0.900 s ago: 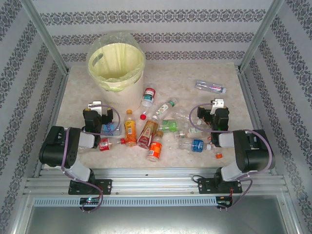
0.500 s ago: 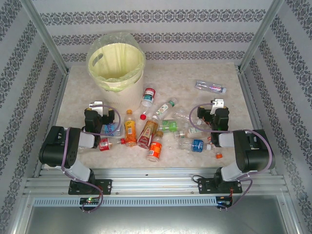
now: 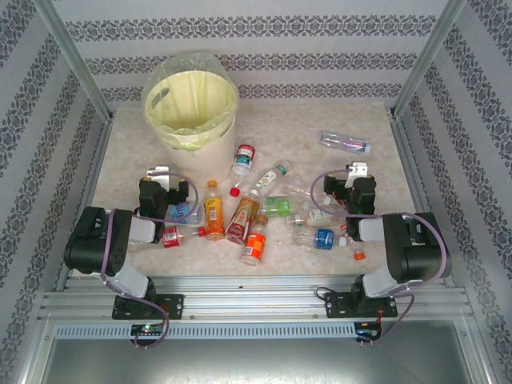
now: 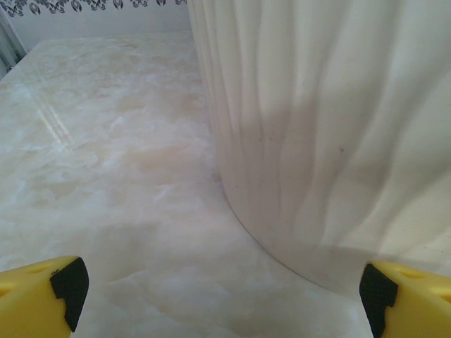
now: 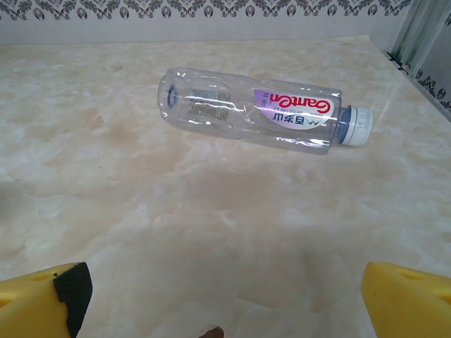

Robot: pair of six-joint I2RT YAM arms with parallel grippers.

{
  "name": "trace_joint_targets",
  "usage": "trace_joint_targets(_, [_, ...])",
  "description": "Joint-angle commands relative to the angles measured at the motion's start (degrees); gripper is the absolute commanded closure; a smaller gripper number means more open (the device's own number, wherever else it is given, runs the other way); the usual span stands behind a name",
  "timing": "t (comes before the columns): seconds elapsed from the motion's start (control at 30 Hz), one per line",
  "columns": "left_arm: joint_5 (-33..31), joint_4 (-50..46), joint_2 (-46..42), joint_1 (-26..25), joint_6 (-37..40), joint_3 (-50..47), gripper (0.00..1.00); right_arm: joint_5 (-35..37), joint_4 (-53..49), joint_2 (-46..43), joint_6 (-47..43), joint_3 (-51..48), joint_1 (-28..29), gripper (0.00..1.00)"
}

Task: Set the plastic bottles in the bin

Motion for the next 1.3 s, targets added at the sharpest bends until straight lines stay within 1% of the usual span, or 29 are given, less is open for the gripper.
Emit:
trace_joint_targets(0.0, [0.78,-0.08,-0.49,0.5,0.49,0.47,0.0,-1.24,0.11,-0.54,-0.99,1.15,-0.34,0.02])
trace_joint_targets(0.57, [0.75,-0.27,-0.54,0.53,0.57,0.52,0.0,-1.54,0.19,-0.62,-0.85,1.11,-0.44,0.02])
trace_joint_targets(0.73, [-1.71,4.08,-1.43,0.53,-0.46,-1.98,0.0,-1.32,-0.63,-1.47,-0.69,1.13,-0.45,0.02])
trace_joint_targets(0.8, [-1.65,3.71,-3.17,0.4,-0.34,-2.7,0.0,-1.01,-1.94,-2.56,-0.34,1.71,-0.54,0.02])
trace_joint_targets(0.83, [-1.77,2.41,-4.29,0.33,-0.21,-2.51,0.0,-0.68,-3.52,-3.4,-0.24,2.17,-0.53,0.02])
trace_joint_targets(0.9, [-2.19,-2.84,-7.25,0.16,-0.12,-1.17,0.0,0.46,-12.19,-7.15,0.46,4.4,-0.53,0.02])
trace_joint_targets(0.93, [-2.66,-6.38,-9.01,0.06,-0.24,-0.18,0.0,0.81,-16.07,-8.96,1.08,5.39,-0.51,0.02])
trace_joint_targets(1.03, [-3.76,-18.09,-13.97,-0.72,-0.81,3.81,0.0,0.36,-22.59,-13.28,1.75,6.46,-0.46,0.02])
trace_joint_targets(1.07, [-4.53,-21.25,-15.28,-1.07,-1.61,4.95,0.0,0.56,-24.71,-14.59,2.22,6.73,-0.44,0.02])
trace_joint_targets(1.17, [-4.46,-28.37,-20.18,-2.09,-7.17,7.15,0.0,2.74,-34.02,-19.39,5.2,8.94,-0.22,0.02])
trace_joint_targets(1.27, [-4.42,-37.41,-24.9,-5.32,-11.28,9.98,0.0,2.66,-44.06,-24.23,9.87,11.76,-0.07,0.02])
